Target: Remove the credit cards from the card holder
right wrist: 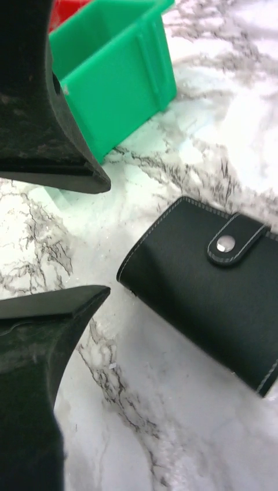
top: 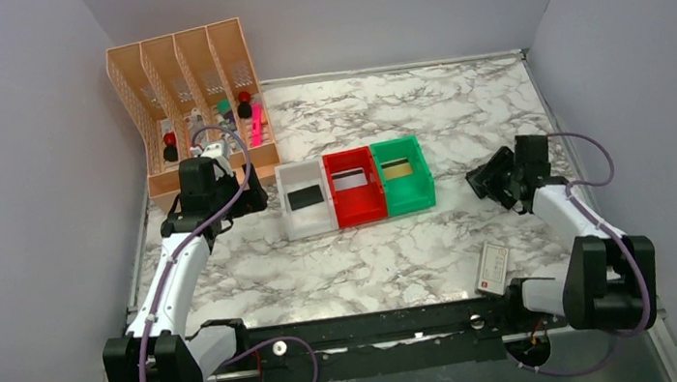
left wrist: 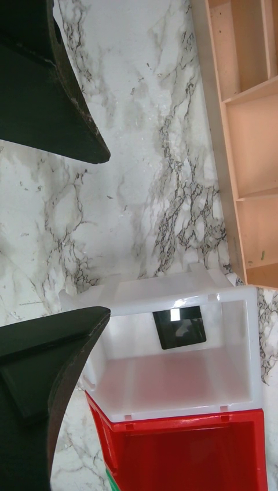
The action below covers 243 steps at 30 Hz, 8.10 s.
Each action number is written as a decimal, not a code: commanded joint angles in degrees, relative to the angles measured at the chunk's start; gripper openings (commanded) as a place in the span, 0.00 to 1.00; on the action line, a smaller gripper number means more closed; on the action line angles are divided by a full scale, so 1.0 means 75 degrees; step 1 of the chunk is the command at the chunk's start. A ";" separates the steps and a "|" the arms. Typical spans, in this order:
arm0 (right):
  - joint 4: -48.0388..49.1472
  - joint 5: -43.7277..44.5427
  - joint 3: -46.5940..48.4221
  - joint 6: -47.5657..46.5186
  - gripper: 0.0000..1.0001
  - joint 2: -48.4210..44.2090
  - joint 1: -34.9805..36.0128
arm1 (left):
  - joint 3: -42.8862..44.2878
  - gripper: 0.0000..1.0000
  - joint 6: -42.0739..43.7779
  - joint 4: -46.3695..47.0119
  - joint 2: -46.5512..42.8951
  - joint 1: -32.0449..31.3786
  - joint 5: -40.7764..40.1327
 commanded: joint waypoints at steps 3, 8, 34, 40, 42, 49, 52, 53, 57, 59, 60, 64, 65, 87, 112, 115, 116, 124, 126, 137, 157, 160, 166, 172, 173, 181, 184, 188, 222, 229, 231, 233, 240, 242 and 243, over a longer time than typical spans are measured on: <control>0.0091 0.0423 0.0449 -0.0964 0.77 -0.0069 0.0008 | -0.0036 0.98 0.0048 0.0131 -0.0026 -0.0031 0.0092; -0.1018 0.1120 0.1916 -0.0749 0.99 0.1268 0.0008 | -0.0028 0.98 0.0064 0.0122 -0.0003 -0.0031 0.0124; -0.3348 0.3301 0.3948 -0.0430 1.00 0.3456 0.0476 | -0.0023 0.98 0.0081 0.0127 -0.0035 -0.0031 0.0034; -0.3568 0.3324 0.4057 -0.0148 0.99 0.3445 0.0488 | -0.0035 0.98 0.0081 0.0109 -0.0070 -0.0037 0.0029; -0.3693 0.3394 0.4040 0.0078 0.99 0.3515 0.0488 | -0.0039 0.98 0.0081 0.0128 -0.0066 -0.0031 0.0035; -0.3586 0.3355 0.3640 0.1028 0.99 0.3884 0.0480 | -0.0029 0.98 0.0081 0.0122 -0.0076 -0.0031 0.0074; -0.3363 0.3032 0.3426 0.1258 0.99 0.4271 0.0486 | -0.0040 0.98 0.0081 0.0120 -0.0089 -0.0031 0.0065; -0.3172 0.2834 0.3280 0.1241 0.99 0.4364 0.0483 | -0.0037 0.98 0.0081 0.0122 -0.0091 -0.0031 0.0064; -0.2717 0.2419 0.2807 0.1293 0.98 0.4426 0.0482 | -0.0039 0.98 0.0081 0.0122 -0.0091 -0.0031 0.0064; -0.2441 0.2294 0.2626 0.1142 0.87 0.4279 0.0488 | -0.0037 0.98 0.0084 0.0119 -0.0084 -0.0032 0.0074; -0.2349 0.2251 0.2569 0.1053 0.84 0.4166 0.0487 | -0.0034 0.98 0.0087 0.0122 -0.0071 -0.0031 0.0075; -0.1974 0.2079 0.2381 0.0439 0.78 0.3541 0.0528 | -0.0034 0.98 0.0093 0.0119 -0.0066 -0.0031 0.0058; -0.1883 0.1918 0.2335 0.0257 0.77 0.3347 0.0534 | -0.0040 0.98 0.0093 0.0124 -0.0054 -0.0031 0.0053; -0.2625 -0.1383 0.0505 -0.1678 0.69 -0.1855 0.2580 | -0.0035 0.98 0.0061 0.0111 -0.0050 -0.0031 0.0136; -0.1406 0.2085 0.0158 0.1565 0.91 -0.0128 1.0106 | -0.1671 0.93 -0.2383 0.1048 -0.1746 -0.3254 0.0329; -0.1355 0.2396 -0.0310 0.1869 0.91 -0.0735 1.0108 | -0.2176 0.90 -0.2932 0.1585 -0.1894 -0.3889 0.0260; -0.1495 0.2566 -0.0439 0.2047 0.91 -0.0917 1.0109 | -0.2298 0.88 -0.3082 0.1684 -0.1882 -0.4172 0.0156; -0.1389 0.3539 -0.1586 0.3032 0.78 -0.2179 1.0081 | -0.2829 0.79 -0.4343 0.2373 -0.1512 -0.6856 -0.1613; -0.1226 0.3568 -0.1765 0.3161 0.71 -0.2288 1.0068 | -0.2763 0.74 -0.4529 0.2593 -0.1233 -0.7466 -0.2054; 0.0197 0.2762 -0.2858 0.3489 0.61 -0.2450 0.9867 | -0.1070 0.63 -0.4471 0.2936 0.1972 -0.9488 -0.3343; 0.0093 0.2681 -0.2847 0.3790 0.58 -0.2270 0.9863 | 0.0854 0.52 -0.4559 0.0234 0.3604 -1.0085 -0.4211; 0.0213 0.2615 -0.2903 0.3767 0.58 -0.2241 0.9863 | 0.0880 0.52 -0.4444 0.0214 0.3633 -1.0107 -0.3964; 0.0206 0.2587 -0.2878 0.3757 0.58 -0.2233 0.9863 | 0.0930 0.45 -0.4334 0.0206 0.4130 -1.0109 -0.4070; 0.0095 0.2559 -0.2855 0.3749 0.58 -0.2227 0.9860 | 0.0890 0.24 -0.4465 0.0205 0.4264 -1.0207 -0.4324; 0.0124 0.2544 -0.2884 0.3730 0.58 -0.2226 0.9860 | 0.0851 0.21 -0.4510 0.0215 0.4182 -1.0214 -0.4390; 0.0657 0.2238 -0.2858 0.3396 0.43 -0.1606 0.9859 | 0.0126 0.10 -0.4603 0.0823 0.3303 -1.0226 -0.4639; 0.0505 0.2266 -0.2550 0.3292 0.42 -0.0911 0.9863 | -0.0233 0.09 -0.4612 0.1401 0.3053 -1.0226 -0.4519; 0.0165 0.2472 -0.2206 0.3343 0.41 -0.0161 0.9862 | -0.0488 0.09 -0.4647 0.1717 0.2845 -1.0197 -0.4518; 0.0890 0.2131 -0.1758 0.3086 0.39 0.1577 0.9626 | -0.1638 0.06 -0.5678 0.0141 0.0403 -0.9646 -0.5725; 0.1661 0.1363 -0.1543 0.2210 0.42 0.1451 0.9617 | -0.1867 0.06 -0.5171 0.0898 0.0383 -0.9628 -0.5204; 0.1845 0.1082 -0.1434 0.1931 0.45 0.1274 0.9617 | -0.1951 0.05 -0.5088 0.1204 0.0450 -0.9627 -0.5036; 0.2033 0.0882 -0.1358 0.1657 0.49 0.1065 0.9617 | -0.2049 0.05 -0.5078 0.1429 0.0493 -0.9627 -0.4948; 0.1962 0.0670 -0.0789 0.0865 0.59 0.1467 0.9617 | -0.2429 0.04 -0.5006 0.2261 0.0292 -0.9627 -0.4825; 0.1611 0.1053 -0.0631 0.0972 0.59 0.1857 0.9617 | -0.2449 0.04 -0.4987 0.2264 0.0224 -0.9628 -0.4865; 0.1332 0.1317 -0.0563 0.1107 0.58 0.2060 0.9617 | -0.2452 0.04 -0.5007 0.2176 0.0192 -0.9628 -0.4912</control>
